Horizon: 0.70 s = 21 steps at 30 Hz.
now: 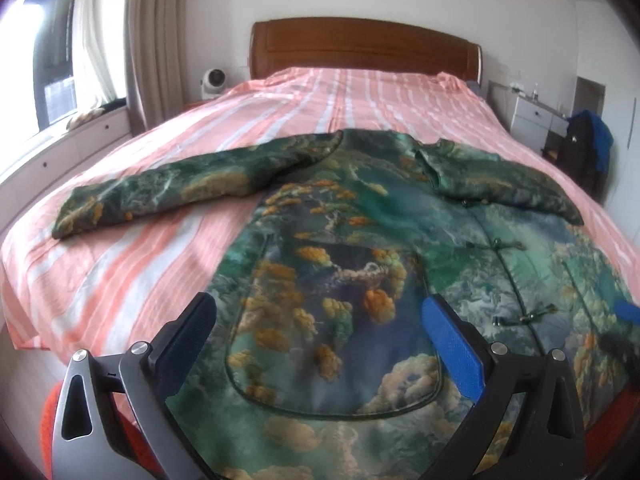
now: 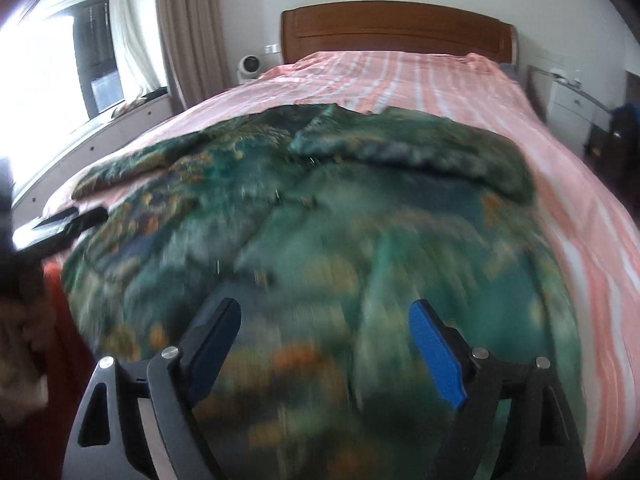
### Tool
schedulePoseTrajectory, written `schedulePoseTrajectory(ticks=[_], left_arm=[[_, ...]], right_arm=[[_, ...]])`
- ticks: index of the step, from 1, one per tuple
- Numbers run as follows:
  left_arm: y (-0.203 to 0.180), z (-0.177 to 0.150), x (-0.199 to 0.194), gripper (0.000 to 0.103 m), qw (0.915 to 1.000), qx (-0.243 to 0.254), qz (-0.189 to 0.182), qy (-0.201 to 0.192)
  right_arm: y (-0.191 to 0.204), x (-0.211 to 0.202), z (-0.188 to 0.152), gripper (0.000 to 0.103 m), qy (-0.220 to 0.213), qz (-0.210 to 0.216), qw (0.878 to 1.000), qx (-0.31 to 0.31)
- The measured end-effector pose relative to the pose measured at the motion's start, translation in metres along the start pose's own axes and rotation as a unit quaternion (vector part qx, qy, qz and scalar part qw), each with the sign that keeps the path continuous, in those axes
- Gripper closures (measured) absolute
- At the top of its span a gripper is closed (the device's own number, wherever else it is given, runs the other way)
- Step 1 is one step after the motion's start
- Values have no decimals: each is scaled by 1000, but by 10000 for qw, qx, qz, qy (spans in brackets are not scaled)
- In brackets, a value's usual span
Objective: Fold large clothes
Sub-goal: 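Lay the sleeve down and smooth the jacket flat with the right gripper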
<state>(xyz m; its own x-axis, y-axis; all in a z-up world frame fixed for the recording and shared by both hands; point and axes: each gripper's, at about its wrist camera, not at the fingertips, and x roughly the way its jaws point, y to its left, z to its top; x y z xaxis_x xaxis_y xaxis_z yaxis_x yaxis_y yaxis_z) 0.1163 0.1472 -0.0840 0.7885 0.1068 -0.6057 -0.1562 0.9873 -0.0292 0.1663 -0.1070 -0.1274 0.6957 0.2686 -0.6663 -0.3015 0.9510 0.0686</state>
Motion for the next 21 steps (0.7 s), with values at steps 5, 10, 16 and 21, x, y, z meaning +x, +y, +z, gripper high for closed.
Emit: schedulePoseTrajectory(ticks=[5,10,16,21], left_arm=[[-11,-2,-2,0,9999,71,-95,17],[-19,-6,-6,0,9996,239,-168,-15],[-24,-7,-10,0,9991,351,-243,-62],[-22,-7,-11,0,9993,270,-244,-64]], right_arm=[[3,-30,-31,8,-190,-708,9972,-172],[2,-52,-37,6,-784,-1212,9891,-283],[-4,-52,-34,6,-1157,-1599,9800,-271],[-11,-46,-36,6,-1076,-1645,9803,-195]])
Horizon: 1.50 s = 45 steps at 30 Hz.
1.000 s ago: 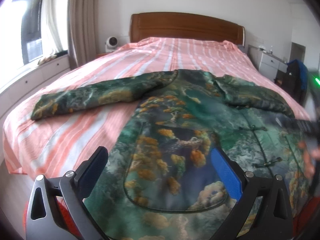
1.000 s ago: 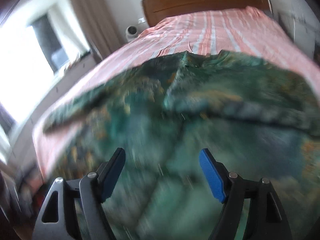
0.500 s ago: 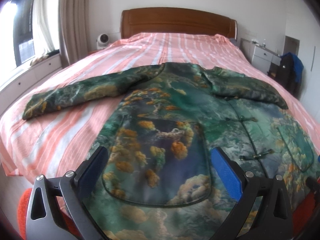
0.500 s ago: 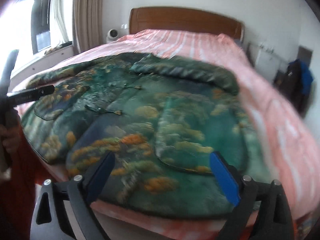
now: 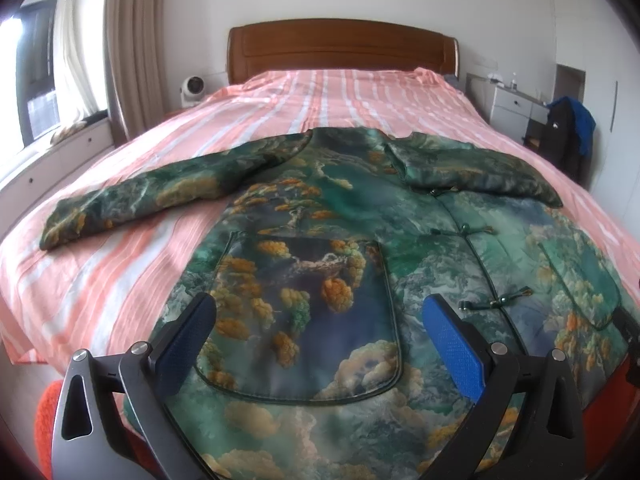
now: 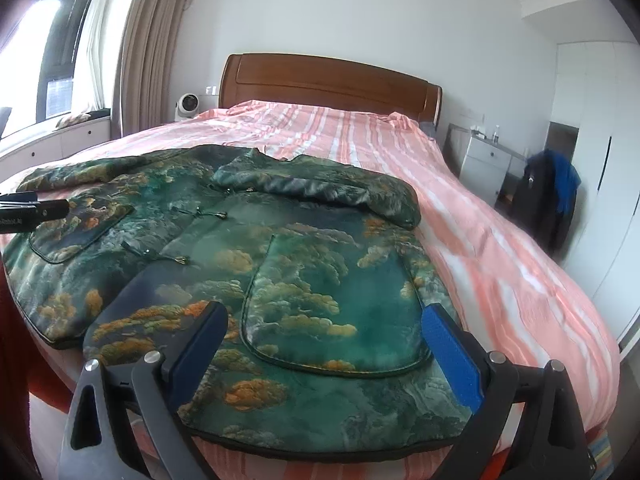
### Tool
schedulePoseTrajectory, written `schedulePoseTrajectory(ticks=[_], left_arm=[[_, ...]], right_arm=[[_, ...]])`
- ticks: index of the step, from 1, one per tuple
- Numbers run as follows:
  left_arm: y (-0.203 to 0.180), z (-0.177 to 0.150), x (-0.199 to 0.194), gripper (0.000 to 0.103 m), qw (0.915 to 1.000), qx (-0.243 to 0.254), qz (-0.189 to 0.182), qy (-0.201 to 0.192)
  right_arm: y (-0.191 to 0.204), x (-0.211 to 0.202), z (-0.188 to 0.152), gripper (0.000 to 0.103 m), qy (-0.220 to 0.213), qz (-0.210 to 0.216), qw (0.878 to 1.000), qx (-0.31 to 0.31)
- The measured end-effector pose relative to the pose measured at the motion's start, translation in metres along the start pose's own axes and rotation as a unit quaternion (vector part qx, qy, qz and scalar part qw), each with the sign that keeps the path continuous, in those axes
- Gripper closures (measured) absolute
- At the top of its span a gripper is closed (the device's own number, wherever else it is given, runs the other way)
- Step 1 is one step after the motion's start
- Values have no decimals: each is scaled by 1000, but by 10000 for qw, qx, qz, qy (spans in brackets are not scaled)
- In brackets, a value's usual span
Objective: Fold large clothes
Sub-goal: 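Lay the sleeve down and smooth the jacket flat with the right gripper, then grasp a sleeve with the left gripper and fold it across the jacket body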
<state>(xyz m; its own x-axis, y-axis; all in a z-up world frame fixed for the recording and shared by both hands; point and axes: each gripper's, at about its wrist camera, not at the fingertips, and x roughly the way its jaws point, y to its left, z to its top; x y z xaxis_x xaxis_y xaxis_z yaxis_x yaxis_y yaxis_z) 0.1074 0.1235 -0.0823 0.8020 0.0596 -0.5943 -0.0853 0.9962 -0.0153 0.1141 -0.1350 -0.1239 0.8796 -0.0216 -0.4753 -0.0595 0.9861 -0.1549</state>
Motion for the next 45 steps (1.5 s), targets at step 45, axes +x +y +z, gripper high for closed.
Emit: schedulePoseTrajectory(ticks=[45], left_arm=[[184,46,59,0,9524,-2934,102,820]], right_arm=[[3,10,-6,6,181,116,9997,-71]])
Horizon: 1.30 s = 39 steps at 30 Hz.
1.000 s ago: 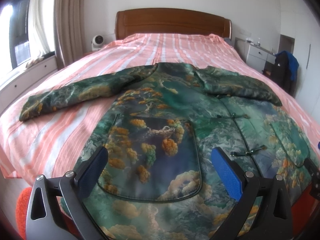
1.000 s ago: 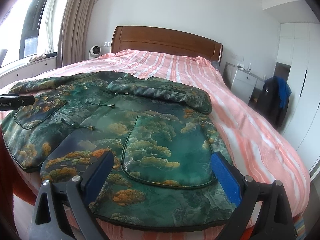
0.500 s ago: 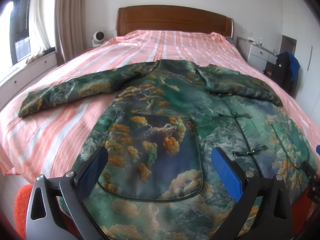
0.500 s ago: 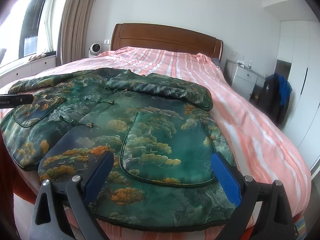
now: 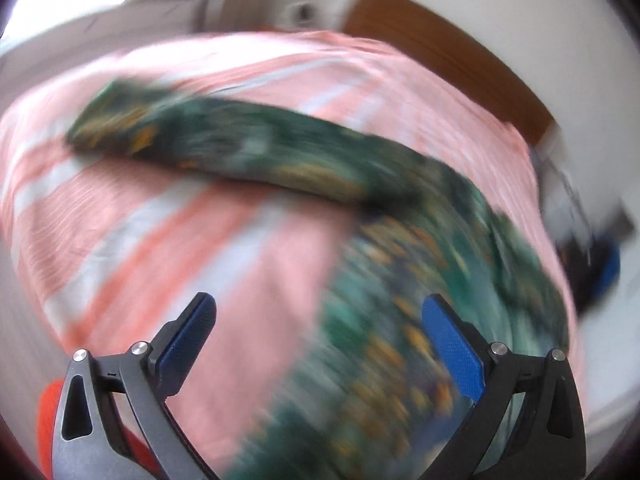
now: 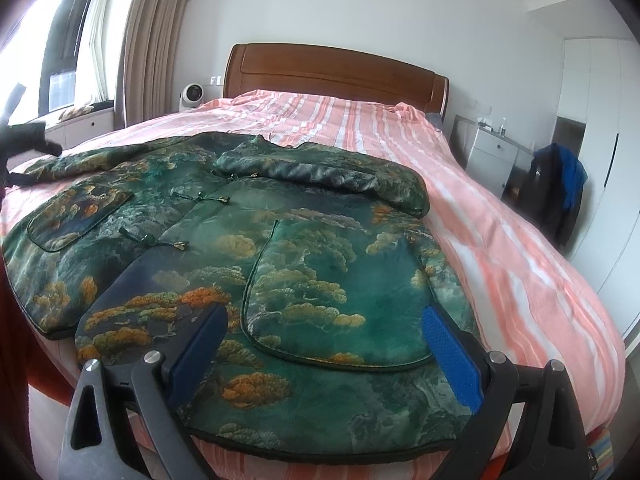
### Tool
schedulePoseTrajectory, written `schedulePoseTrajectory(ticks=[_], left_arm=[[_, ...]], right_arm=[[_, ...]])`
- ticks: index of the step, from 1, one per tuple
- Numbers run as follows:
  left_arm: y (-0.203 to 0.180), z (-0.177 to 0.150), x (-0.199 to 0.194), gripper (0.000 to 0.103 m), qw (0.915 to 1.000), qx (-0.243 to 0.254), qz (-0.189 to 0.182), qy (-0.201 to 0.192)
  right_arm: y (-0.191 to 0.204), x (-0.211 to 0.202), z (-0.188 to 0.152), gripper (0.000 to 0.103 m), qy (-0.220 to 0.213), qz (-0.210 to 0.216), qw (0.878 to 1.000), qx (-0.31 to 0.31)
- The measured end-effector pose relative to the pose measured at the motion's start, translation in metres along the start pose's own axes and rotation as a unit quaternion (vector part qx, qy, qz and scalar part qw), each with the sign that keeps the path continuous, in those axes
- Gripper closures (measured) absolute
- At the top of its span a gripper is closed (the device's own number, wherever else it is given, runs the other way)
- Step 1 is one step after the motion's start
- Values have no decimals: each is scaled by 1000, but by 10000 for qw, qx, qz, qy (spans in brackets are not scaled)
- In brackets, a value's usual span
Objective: Fold large clothes
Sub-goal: 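Grasp a sleeve with the left gripper and fold it across the jacket body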
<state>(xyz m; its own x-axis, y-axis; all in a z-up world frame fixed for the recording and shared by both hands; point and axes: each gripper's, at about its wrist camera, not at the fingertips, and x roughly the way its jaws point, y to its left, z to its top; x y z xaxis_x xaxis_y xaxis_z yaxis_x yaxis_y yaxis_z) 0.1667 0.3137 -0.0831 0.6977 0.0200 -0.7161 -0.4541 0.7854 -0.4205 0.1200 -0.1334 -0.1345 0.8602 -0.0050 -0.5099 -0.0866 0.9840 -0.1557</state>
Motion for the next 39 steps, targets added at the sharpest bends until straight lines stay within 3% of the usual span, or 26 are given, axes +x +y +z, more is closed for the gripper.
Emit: schedulePoseTrajectory(ticks=[4,8,10,11,12,13,14,18,21,22,25,27,28,30,31,32,33,34,37,39], left_arm=[[79,56,37,1,9911,-1328,23,111],[126,82,68,1,9789,-2042,54,77],[136,93,72,3,9735,-2276,148,-144],[136,97,71,13,9727,-2294,244,-265],[134,102,70,43,9730,-2256,312,-372],[130,109,71,60,9761,-2108,356,-402],[121,118,73,84,9814,-1794,581,-350],[52,141,47,91,9916,-463,979,-713],[-51,151,15,91,9853,997,776,-1150],[-92,147,5,91,9780,1518,623,-1288],[-211,115,-11,91,9424,2955,57,-1566],[-278,77,-8,91,9113,3781,-294,-1601],[-314,46,2,90,8898,4271,-442,-1548],[-353,-3,29,77,8618,4869,-599,-1294],[-362,-18,42,67,8536,5044,-653,-1131],[-373,-51,64,37,8384,5361,-622,-768],[-377,-71,79,16,8276,5562,-514,-549],[-376,-98,94,16,8090,5858,-348,-338],[-351,-160,115,16,7379,6747,122,-131],[-336,-166,105,16,7229,6909,87,-47]], right_arm=[[5,-2,0,6,-42,6,10000,-83],[9,0,-1,6,10,8,9998,-185],[10,1,-1,6,20,4,9998,-215],[11,1,-1,6,21,-2,9997,-223],[11,1,-2,6,25,-7,9997,-226],[11,1,-2,6,38,-11,9997,-222],[10,2,-2,6,56,-13,9998,-212],[9,6,-1,6,113,5,9998,-144],[7,7,-1,6,121,77,9999,-87],[6,8,0,6,126,112,9998,-64],[4,10,0,6,151,180,9997,-1],[0,10,0,6,154,190,9997,69],[-2,9,0,6,141,193,9996,127],[-7,6,0,6,104,186,9995,223],[-10,4,0,6,80,176,9994,270],[-12,3,0,6,61,169,9994,307],[-15,1,0,6,42,162,9992,349],[-17,0,0,6,25,158,9991,399],[-25,-3,0,6,-9,167,9984,538],[-28,-5,0,6,-39,185,9980,610]])
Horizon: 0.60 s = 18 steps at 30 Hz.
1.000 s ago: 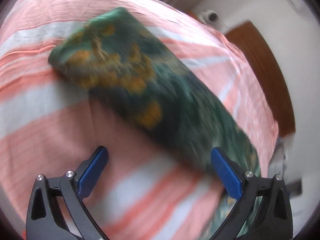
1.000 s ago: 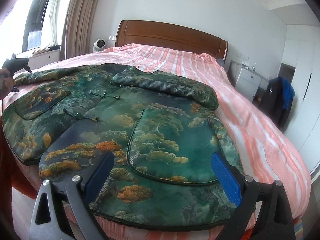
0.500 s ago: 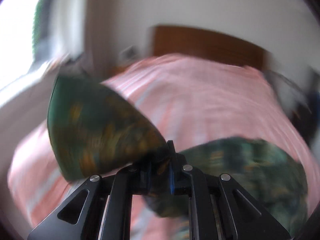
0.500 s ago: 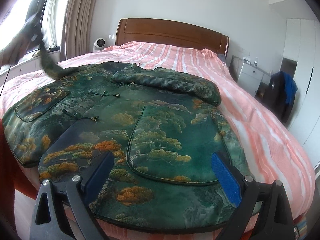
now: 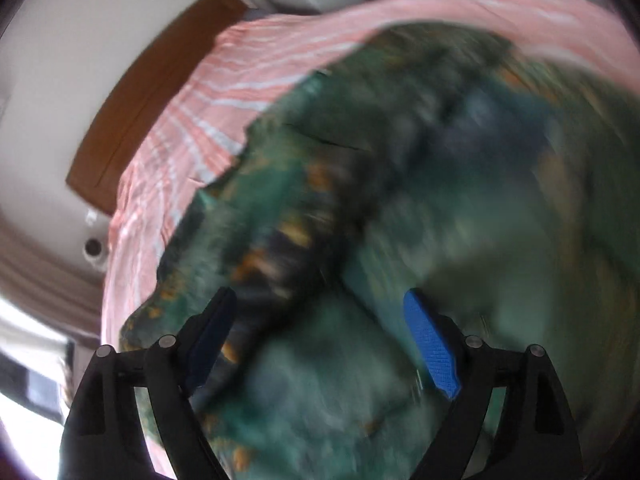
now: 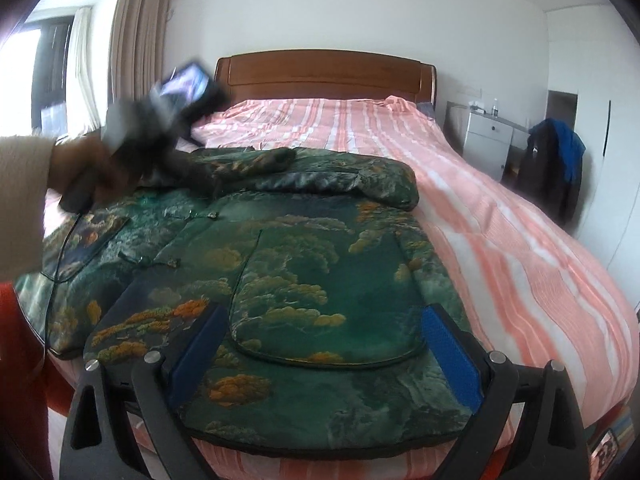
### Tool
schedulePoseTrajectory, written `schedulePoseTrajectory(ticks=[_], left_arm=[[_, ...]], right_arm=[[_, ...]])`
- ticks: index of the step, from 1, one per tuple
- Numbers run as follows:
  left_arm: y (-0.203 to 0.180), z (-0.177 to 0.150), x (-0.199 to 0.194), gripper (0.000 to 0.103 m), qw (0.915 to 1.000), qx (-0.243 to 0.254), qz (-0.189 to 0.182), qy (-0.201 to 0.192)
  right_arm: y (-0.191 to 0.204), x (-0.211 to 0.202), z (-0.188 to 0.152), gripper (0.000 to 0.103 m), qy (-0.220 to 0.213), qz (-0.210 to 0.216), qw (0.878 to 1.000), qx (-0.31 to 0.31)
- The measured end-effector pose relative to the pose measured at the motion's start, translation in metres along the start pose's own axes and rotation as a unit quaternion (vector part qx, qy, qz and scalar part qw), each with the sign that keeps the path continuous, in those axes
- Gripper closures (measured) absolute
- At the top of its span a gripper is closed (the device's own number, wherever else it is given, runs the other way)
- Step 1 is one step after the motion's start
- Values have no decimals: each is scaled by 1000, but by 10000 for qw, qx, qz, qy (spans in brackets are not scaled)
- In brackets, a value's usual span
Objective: Fold large clothes
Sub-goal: 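Grasp a sleeve with the left gripper and fold it across the jacket body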
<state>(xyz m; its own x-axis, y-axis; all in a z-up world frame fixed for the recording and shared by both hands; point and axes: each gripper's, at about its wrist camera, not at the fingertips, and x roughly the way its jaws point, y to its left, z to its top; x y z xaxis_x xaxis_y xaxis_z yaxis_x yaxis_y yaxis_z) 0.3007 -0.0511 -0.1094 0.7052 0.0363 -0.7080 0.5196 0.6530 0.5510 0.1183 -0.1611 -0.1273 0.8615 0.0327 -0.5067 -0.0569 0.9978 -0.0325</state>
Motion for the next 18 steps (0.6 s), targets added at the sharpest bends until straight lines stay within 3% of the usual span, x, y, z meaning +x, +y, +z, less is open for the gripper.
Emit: schedulePoseTrajectory(ticks=[4,6,9,10,12,14,15,16,18], left_arm=[[42,-18,-29,10,9970,-642,-442,-33],[83,-25,-35,2,9887,-1391,-540,-151],[142,-53,-25,2,9641,-2636,-326,-53],[164,-68,-8,2,9486,-3158,-114,164],[188,-97,25,2,9234,-3758,163,758],[204,-131,70,3,8948,-4135,261,1661],[206,-142,77,3,8856,-4273,212,1810],[211,-152,75,4,8740,-4525,149,1765],[215,-150,56,6,8690,-4726,170,1460]], right_arm=[[-5,0,2,6,-42,53,9999,101],[-5,2,2,6,-3,80,9999,109],[-2,5,1,6,42,80,9999,65],[-1,5,1,6,34,76,10000,42],[1,4,1,6,16,56,10000,12],[2,4,1,6,27,43,10000,1],[2,5,0,6,46,39,10000,0],[2,6,0,6,71,44,10000,6],[0,6,-1,6,96,43,9999,25]])
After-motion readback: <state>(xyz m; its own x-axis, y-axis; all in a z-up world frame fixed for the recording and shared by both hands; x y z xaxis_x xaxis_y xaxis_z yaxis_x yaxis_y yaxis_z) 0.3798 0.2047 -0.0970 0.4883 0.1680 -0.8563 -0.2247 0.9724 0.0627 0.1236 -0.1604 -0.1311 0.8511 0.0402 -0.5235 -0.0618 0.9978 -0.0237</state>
